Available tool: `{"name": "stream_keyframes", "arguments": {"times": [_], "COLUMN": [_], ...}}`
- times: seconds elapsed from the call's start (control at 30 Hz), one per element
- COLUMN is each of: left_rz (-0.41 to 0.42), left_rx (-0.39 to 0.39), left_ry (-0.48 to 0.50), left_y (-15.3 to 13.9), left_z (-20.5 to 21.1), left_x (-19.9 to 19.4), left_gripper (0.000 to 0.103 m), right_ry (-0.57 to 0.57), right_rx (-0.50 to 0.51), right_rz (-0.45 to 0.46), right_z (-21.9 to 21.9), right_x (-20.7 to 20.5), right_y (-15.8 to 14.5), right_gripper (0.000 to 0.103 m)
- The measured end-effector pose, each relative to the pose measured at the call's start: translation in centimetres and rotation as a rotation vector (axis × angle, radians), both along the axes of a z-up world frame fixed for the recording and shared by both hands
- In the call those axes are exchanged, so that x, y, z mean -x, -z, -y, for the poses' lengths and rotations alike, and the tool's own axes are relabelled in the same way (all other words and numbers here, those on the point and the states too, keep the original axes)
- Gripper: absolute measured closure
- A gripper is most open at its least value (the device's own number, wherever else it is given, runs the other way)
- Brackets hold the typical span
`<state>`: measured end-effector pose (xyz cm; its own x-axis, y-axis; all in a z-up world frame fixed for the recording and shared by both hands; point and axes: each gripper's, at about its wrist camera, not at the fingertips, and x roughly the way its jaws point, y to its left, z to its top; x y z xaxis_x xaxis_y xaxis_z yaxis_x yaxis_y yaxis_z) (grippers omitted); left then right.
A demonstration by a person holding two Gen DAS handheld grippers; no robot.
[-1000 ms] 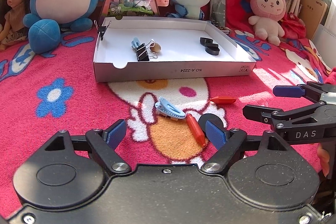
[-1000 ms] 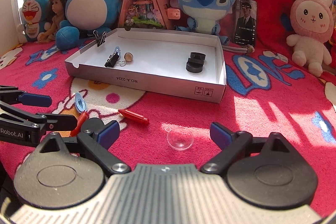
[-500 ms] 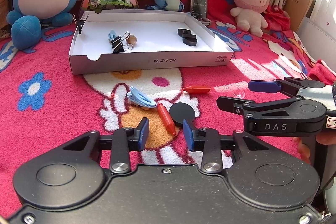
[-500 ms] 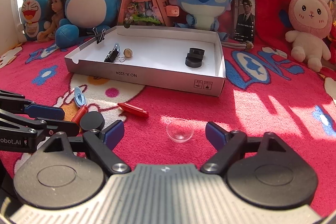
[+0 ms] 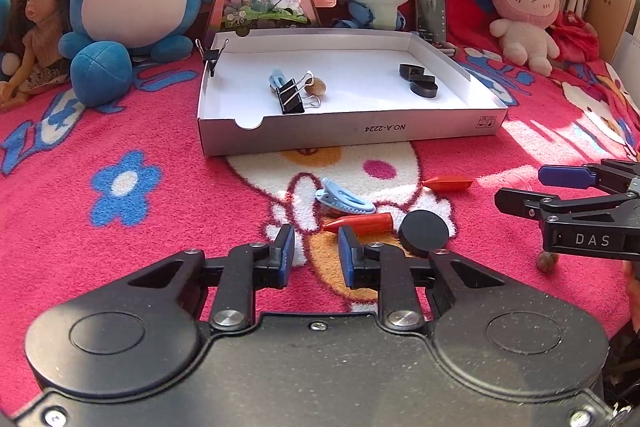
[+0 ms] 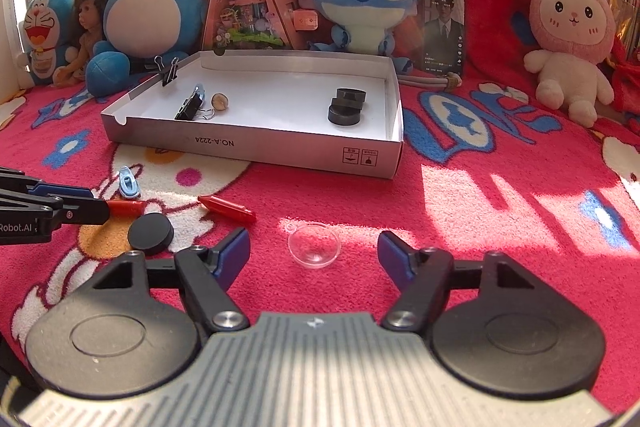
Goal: Organize rigid objects
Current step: 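Grasp the red marker with left tool while right tool grasps the clear plastic dome, then carry the red marker and the clear dome into the white box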
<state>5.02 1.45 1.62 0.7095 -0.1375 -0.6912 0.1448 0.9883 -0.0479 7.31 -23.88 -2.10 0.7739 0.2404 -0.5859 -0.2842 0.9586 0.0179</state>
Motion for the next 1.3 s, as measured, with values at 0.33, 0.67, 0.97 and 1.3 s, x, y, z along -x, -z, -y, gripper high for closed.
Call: {"name": "stream_keyframes", "arguments": {"times": [0.33, 0.67, 0.97, 1.3], "left_rz": [0.000, 0.037, 0.050, 0.108], "left_rx": [0.008, 0.024, 0.071, 0.034], "left_ry": [0.026, -0.040, -0.053, -0.010], "left_y": [-0.1, 0.6, 1.1, 0.9], "left_z": [0.4, 2.8, 3.3, 4.1], "left_x": [1.1, 1.1, 0.4, 1.4], "left_gripper": [0.069, 0.056, 0.056, 0.061], "right_ry": [0.003, 0.050, 0.073, 0.058], "right_rx": [-0.001, 0.018, -0.007, -0.028], "right_rz": [0.004, 0.063, 0.059, 0.046], "right_z": [-0.3, -0.5, -0.2, -0.2], "right_x": [-0.1, 0.4, 0.2, 0.4], "right_y": [0.2, 0.7, 1.5, 1.3], "right_gripper": [0.023, 0.023, 0.022, 0.071]}}
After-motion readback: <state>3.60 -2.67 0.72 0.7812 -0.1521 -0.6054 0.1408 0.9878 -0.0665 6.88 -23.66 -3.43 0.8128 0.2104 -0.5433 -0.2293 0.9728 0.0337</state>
